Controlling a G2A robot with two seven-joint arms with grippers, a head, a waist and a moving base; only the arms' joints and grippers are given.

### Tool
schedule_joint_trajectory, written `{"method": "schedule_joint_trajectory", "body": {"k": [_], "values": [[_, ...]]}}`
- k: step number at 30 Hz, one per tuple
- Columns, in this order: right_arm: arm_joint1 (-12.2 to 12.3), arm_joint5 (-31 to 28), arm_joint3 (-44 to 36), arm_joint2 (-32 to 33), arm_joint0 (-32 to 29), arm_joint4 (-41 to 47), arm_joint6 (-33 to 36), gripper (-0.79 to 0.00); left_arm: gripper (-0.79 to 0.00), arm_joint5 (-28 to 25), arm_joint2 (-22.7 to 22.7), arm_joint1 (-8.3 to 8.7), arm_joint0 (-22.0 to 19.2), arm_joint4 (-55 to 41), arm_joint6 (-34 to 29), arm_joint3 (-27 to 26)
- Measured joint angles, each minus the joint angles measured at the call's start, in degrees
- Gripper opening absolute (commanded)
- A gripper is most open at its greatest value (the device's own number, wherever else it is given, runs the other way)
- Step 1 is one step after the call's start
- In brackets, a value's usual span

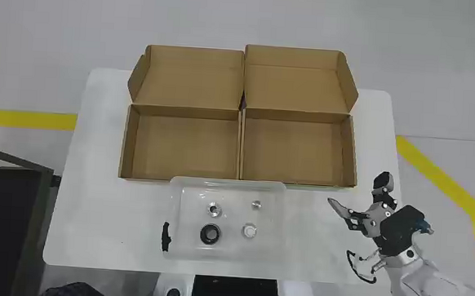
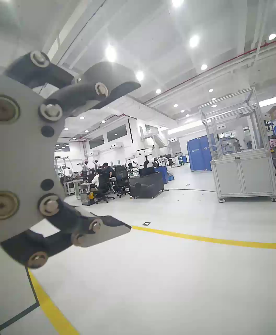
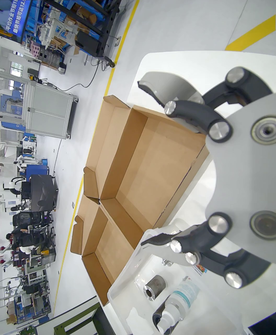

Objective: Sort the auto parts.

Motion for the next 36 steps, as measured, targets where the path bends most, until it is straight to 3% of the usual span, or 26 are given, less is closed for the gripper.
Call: {"method": "schedule_joint_trajectory", "body": {"k": [8,16,27,36], "values": [[0.0,0.02,-0.05,-0.07,0.05,-0.04,0.12,0.0,0.0,0.0,0.0,0.0,0.0,0.0,0.0,0.0],[0.5,-5.97,-5.15,-4.05,2.8,-4.07,10.01,0.0,0.0,0.0,0.0,0.0,0.0,0.0,0.0,0.0],[1.14,-16.21,-8.87,-14.37,7.81,-9.94,22.28,0.0,0.0,0.0,0.0,0.0,0.0,0.0,0.0,0.0],[1.15,-17.41,-9.02,-23.23,11.03,-14.74,29.9,0.0,0.0,0.0,0.0,0.0,0.0,0.0,0.0,0.0]]}}
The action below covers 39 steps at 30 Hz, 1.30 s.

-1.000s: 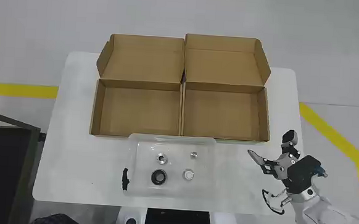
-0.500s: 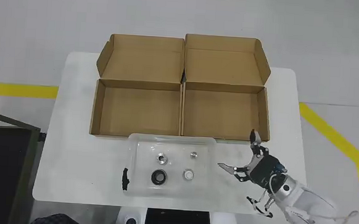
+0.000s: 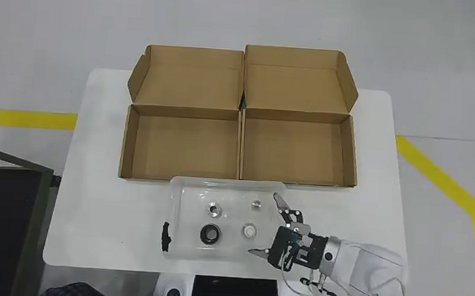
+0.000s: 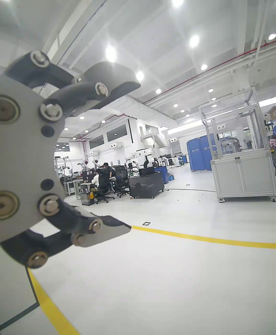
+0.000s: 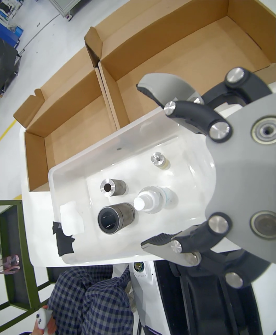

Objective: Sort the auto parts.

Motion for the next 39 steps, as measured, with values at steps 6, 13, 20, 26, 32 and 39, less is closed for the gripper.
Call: {"method": "schedule_joint_trajectory", "body": {"k": [6,13,20,26,32,39], "values": [[-0.18,1.17,1.69,-3.89,2.7,-0.12,3.68,0.0,0.0,0.0,0.0,0.0,0.0,0.0,0.0,0.0],[-0.3,1.36,4.0,-6.43,5.55,2.08,7.81,0.0,0.0,0.0,0.0,0.0,0.0,0.0,0.0,0.0],[-0.22,1.71,5.84,-7.47,7.32,3.96,10.29,-0.028,0.0,0.0,0.0,0.0,0.0,0.0,0.0,0.0],[0.07,1.21,6.6,-7.66,7.69,4.55,12.09,-0.095,0.0,0.0,0.0,0.0,0.0,0.0,0.0,0.0],[0.29,1.22,7.04,-8.4,8.04,4.36,12.98,-0.311,0.0,0.0,0.0,0.0,0.0,0.0,0.0,0.0],[0.5,1.03,7.38,-9.8,8.62,3.83,14.04,-0.456,0.0,0.0,0.0,0.0,0.0,0.0,0.0,0.0]]}}
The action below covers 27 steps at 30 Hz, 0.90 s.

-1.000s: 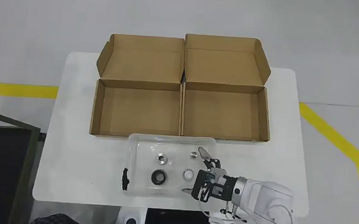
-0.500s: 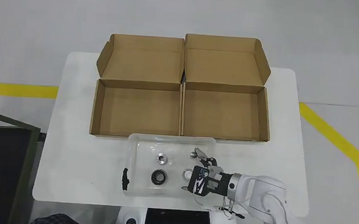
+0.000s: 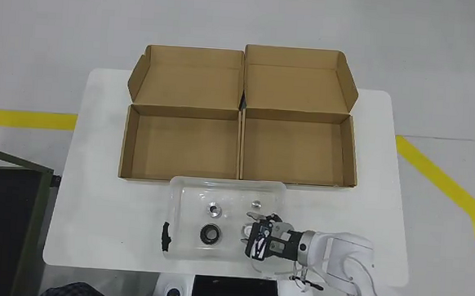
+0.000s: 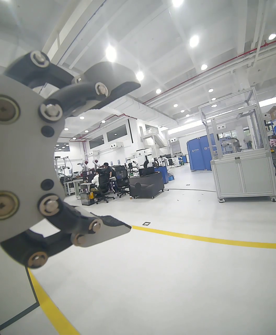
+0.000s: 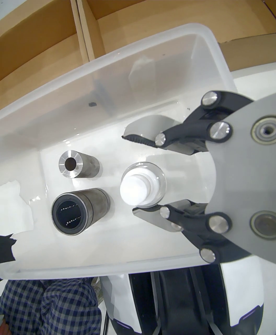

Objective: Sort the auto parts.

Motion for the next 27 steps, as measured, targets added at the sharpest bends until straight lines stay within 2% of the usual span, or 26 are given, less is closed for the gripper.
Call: {"method": "schedule_joint_trajectory", "body": {"k": [1,2,3,4,5,11,17,23,27], "values": [[0.02,-0.08,0.08,-0.2,0.09,-0.04,0.07,-0.477,0.0,0.0,0.0,0.0,0.0,0.0,0.0,0.0],[0.05,-0.17,0.16,-0.39,0.2,-0.08,0.14,-0.536,0.0,0.0,0.0,0.0,0.0,0.0,0.0,0.0],[0.08,-0.23,0.26,-0.62,0.35,-0.1,0.2,-0.603,0.0,0.0,0.0,0.0,0.0,0.0,0.0,0.0],[0.1,-0.26,0.33,-0.78,0.45,-0.09,0.21,-0.751,0.0,0.0,0.0,0.0,0.0,0.0,0.0,0.0],[0.12,-0.32,0.38,-0.91,0.55,0.01,0.19,-0.785,0.0,0.0,0.0,0.0,0.0,0.0,0.0,0.0],[0.4,-0.81,-0.99,-0.66,0.7,1.2,-0.98,-0.785,0.0,0.0,0.0,0.0,0.0,0.0,0.0,0.0],[0.95,-1.86,-4.01,1.73,-0.54,4.41,-4.93,-0.785,0.0,0.0,0.0,0.0,0.0,0.0,0.0,0.0],[1.29,-1.26,-4.17,5.2,-1.65,12.03,-11.1,-0.785,0.0,0.0,0.0,0.0,0.0,0.0,0.0,0.0],[1.43,-1.41,-2.03,7.64,-1.63,20.56,-15.34,-0.785,0.0,0.0,0.0,0.0,0.0,0.0,0.0,0.0]]}}
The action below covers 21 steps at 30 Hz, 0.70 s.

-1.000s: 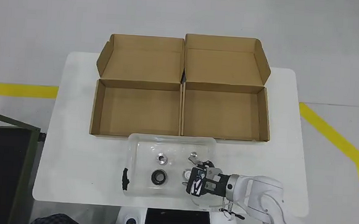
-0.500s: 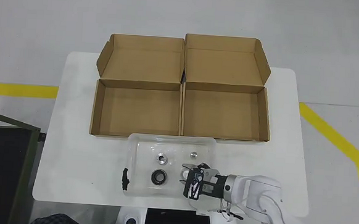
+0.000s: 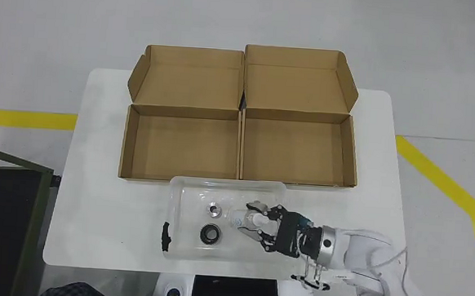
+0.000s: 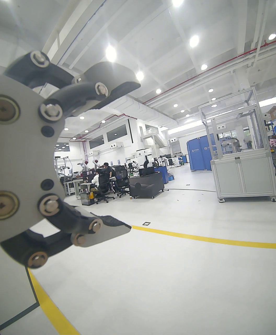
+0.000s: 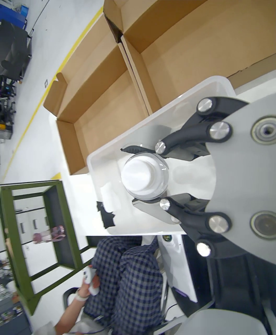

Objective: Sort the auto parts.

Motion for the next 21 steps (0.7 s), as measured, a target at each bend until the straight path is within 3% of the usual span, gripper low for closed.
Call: {"method": "schedule_joint_trajectory", "body": {"k": [12,21], "values": [[0.53,0.74,7.74,8.74,0.74,23.47,-6.84,-0.785,0.0,0.0,0.0,0.0,0.0,0.0,0.0,0.0],[0.61,2.33,9.33,12.31,-0.42,29.22,-9.63,-0.785,0.0,0.0,0.0,0.0,0.0,0.0,0.0,0.0]]}}
